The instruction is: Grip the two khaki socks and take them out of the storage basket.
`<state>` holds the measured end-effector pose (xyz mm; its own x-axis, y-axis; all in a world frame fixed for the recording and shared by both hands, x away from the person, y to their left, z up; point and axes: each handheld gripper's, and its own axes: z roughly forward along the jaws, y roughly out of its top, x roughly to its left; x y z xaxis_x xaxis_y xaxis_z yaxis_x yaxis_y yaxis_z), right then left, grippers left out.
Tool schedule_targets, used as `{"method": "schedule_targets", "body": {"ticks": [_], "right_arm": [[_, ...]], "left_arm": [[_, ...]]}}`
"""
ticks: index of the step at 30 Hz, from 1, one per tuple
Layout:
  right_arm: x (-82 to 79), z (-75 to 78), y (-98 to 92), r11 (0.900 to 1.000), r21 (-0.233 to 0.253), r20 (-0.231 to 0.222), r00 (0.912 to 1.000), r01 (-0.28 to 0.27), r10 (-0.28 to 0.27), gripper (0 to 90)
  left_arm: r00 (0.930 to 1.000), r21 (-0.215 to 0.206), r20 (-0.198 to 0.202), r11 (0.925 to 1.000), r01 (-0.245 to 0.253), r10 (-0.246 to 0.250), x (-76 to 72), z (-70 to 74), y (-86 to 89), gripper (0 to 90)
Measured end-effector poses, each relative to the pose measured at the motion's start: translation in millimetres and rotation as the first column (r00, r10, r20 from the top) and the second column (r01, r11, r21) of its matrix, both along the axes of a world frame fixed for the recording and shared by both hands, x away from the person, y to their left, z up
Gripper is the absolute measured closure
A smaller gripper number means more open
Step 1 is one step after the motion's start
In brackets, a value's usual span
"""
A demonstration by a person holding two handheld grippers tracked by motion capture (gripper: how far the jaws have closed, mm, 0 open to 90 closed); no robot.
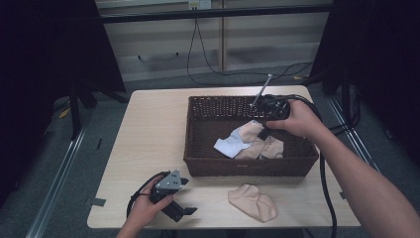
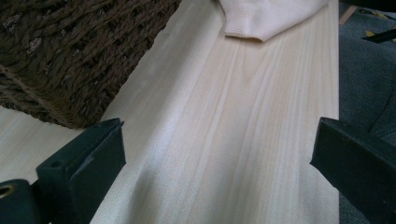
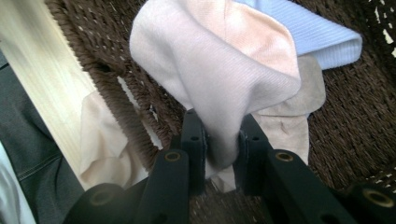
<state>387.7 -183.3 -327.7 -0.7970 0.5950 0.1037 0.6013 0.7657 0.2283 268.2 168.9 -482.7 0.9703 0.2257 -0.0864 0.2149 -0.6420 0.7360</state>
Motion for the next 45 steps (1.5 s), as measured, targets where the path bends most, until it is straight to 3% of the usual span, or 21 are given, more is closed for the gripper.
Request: {"method": "schedule_targets", "body": {"ticks": [12,21,28,37,45], "right_arm": [[-10.1,21.1,-5.0,1.0,0.006,0.006,0.9996,-0.029,0.029,77.4],[-23.0,32.5,-10.5,0.997,0.048,0.018,0.9985,-0.052,0.052,77.4],[-34.2,40.3,-14.0,0.996,0.044,0.023,0.997,-0.075,0.074,77.4],[-54.1,40.3,-10.8,0.989,0.067,0.026,0.9916,-0.128,0.127,77.3],[-71.8,27.2,-4.2,0.981,0.086,0.022,0.9849,-0.173,0.171,77.2]], "left_arm": [[1.0,-0.001,-0.001,1.0,-0.001,0.001,-0.2,0.5,0.4,2.4],[1.0,-0.002,-0.002,1.0,-0.002,0.002,-0.3,0.5,0.2,2.4],[1.0,-0.001,0.001,1.0,-0.001,0.001,-0.4,0.2,-0.3,2.5],[1.0,0.005,0.004,1.0,-0.002,0.002,-0.8,0.6,-0.5,2.4],[1.0,0.006,0.002,1.0,0.001,-0.001,-0.7,0.1,-1.0,2.5]]}}
